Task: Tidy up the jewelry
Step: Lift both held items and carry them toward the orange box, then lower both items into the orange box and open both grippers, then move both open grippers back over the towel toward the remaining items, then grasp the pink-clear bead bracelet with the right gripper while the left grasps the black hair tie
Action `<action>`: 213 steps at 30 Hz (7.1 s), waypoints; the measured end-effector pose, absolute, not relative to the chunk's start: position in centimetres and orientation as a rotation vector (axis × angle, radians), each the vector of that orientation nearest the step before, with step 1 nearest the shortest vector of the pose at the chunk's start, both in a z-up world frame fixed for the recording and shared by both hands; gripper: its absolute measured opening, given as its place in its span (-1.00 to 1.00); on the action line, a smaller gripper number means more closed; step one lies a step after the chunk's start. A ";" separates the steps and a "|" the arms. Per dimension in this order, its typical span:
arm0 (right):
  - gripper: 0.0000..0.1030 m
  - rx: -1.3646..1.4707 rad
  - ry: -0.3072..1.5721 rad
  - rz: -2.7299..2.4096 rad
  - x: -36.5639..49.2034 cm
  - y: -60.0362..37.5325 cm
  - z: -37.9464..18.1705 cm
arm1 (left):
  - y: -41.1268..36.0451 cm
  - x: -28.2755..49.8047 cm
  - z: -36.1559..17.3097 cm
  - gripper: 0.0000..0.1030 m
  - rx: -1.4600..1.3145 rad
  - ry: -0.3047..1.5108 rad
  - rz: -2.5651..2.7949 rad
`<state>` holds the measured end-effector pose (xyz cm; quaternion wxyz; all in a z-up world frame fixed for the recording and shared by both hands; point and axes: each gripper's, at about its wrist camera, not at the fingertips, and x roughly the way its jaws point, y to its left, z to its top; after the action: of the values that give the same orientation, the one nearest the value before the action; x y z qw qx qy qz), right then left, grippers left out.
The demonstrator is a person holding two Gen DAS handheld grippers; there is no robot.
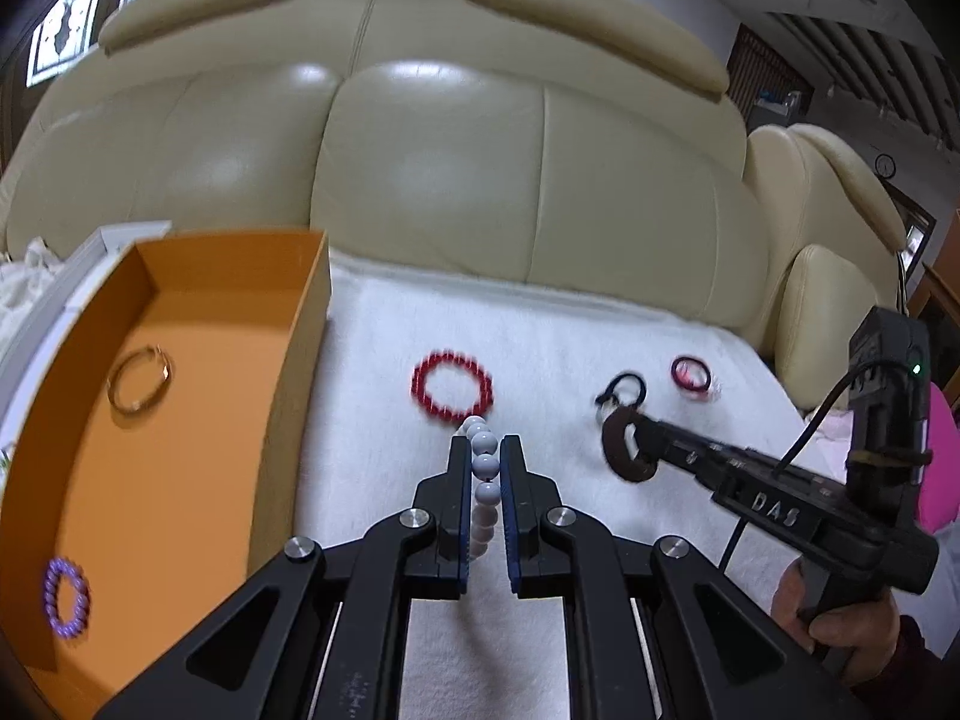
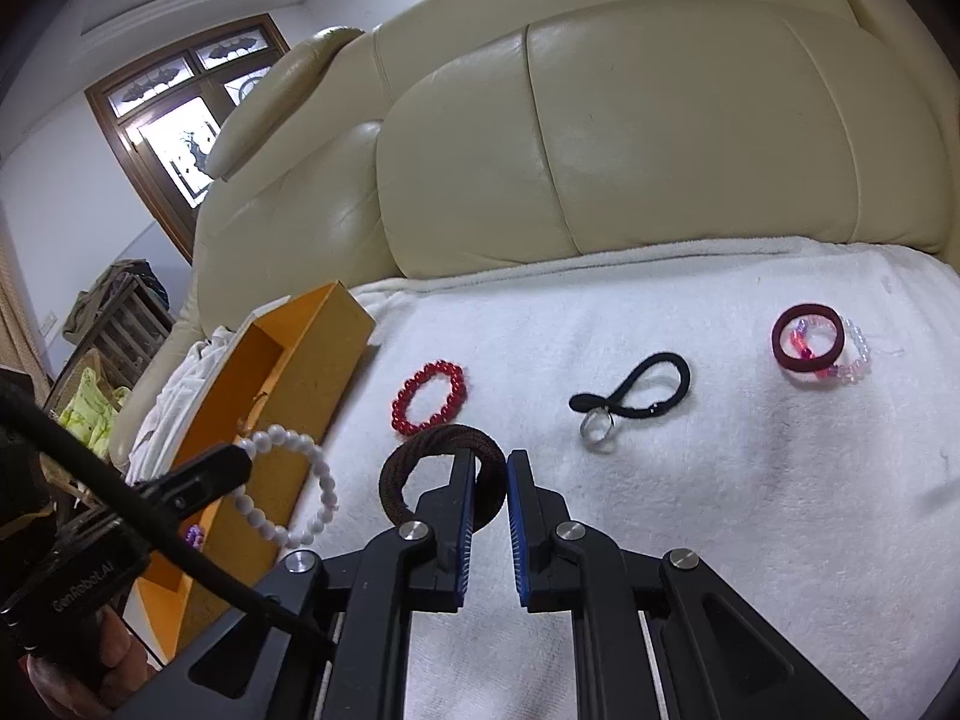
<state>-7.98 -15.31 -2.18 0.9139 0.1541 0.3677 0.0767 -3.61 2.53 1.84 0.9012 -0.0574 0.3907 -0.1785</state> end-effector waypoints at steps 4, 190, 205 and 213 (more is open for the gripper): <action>-0.77 0.313 0.764 0.142 -8.2 -15.6 -2.4 | 2.4 -3.7 0.9 -0.82 -0.087 0.826 -0.379; -0.39 0.547 0.862 -0.286 -3.6 -33.9 -4.3 | -11.7 3.8 -2.2 0.21 0.038 0.829 -0.543; -0.82 0.368 0.868 -0.301 -4.1 -32.2 -3.9 | -13.5 3.4 -4.1 -0.77 0.036 0.885 -0.624; -0.83 0.477 0.812 -0.249 -7.5 -33.5 -1.4 | -12.3 0.8 -3.2 -0.78 0.097 0.857 -0.660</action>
<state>-7.54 -33.54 -1.41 0.8837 0.2294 0.3902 -0.1196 0.82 -12.32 -3.17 0.8561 0.0461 0.4079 -0.3139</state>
